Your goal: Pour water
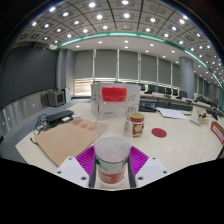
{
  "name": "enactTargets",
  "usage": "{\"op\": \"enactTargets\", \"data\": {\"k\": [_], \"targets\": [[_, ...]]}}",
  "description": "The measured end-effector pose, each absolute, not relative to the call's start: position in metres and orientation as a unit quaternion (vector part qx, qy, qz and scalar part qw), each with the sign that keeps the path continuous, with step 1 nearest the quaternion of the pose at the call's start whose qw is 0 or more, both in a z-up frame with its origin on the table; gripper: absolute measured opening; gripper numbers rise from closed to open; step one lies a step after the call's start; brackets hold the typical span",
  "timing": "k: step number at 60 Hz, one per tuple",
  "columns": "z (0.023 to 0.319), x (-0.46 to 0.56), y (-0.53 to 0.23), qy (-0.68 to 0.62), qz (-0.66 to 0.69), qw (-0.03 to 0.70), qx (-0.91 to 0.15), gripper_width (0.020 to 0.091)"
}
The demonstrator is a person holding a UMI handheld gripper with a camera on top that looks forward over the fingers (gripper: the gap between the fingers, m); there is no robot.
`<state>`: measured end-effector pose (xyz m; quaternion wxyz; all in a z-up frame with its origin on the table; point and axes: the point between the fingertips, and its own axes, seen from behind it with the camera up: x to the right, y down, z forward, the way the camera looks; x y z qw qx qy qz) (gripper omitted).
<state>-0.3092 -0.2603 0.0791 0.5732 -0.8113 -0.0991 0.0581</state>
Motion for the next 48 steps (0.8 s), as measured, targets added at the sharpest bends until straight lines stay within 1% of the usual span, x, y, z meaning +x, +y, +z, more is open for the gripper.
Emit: {"op": "enactTargets", "data": {"k": [1,2,5,8,9,13,18,24,28,31,38,48], "targets": [[0.081,-0.309,-0.260,-0.097,0.058,0.575,-0.811,0.0456],[0.084,-0.310,-0.260,-0.096,0.056,0.576,-0.810,0.0424],[0.090,-0.312,-0.259,-0.093,0.052,0.577,-0.810,0.0388],[0.095,-0.320,-0.257,-0.087,0.061,0.570,-0.814,0.0386],[0.098,-0.323,-0.256,-0.083,0.067,0.569,-0.815,0.0363],[0.115,-0.330,-0.246,-0.062,0.085,0.573,-0.812,0.0362],[0.147,-0.346,-0.228,-0.029,0.122,0.582,-0.804,0.0362],[0.191,-0.368,-0.203,0.025,0.216,0.588,-0.779,0.0361],[0.219,-0.382,-0.181,0.074,0.296,0.574,-0.760,0.0361],[0.234,-0.396,-0.166,0.120,0.369,0.548,-0.741,0.0359],[0.253,-0.410,-0.125,0.239,0.530,0.455,-0.675,0.0360],[0.235,-0.405,-0.071,0.357,0.632,0.350,-0.591,0.0360]]}}
